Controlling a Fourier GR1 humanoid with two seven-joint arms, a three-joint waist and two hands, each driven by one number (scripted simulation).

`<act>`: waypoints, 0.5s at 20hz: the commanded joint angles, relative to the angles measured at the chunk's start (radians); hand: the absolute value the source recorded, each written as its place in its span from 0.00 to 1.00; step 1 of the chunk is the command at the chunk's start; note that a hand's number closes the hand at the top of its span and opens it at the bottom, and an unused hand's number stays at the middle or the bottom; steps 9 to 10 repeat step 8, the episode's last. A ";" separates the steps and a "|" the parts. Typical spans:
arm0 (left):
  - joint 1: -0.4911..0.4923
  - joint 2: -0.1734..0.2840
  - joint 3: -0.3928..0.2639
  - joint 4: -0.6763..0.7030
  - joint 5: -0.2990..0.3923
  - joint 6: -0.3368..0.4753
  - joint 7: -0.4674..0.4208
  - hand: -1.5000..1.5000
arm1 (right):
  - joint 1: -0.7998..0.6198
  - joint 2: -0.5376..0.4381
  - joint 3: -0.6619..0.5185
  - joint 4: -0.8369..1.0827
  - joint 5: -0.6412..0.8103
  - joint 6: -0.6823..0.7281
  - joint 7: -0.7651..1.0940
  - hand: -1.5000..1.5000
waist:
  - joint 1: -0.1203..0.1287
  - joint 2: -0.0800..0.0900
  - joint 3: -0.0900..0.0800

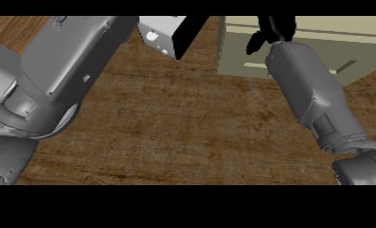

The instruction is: Pick up the can, place it into the drawer and close the drawer

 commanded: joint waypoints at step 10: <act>0.127 0.051 -0.017 -0.166 -0.008 -0.009 0.024 0.00 | -0.111 0.063 -0.120 0.004 -0.126 -0.037 -0.110 0.00 | 0.019 -0.007 -0.004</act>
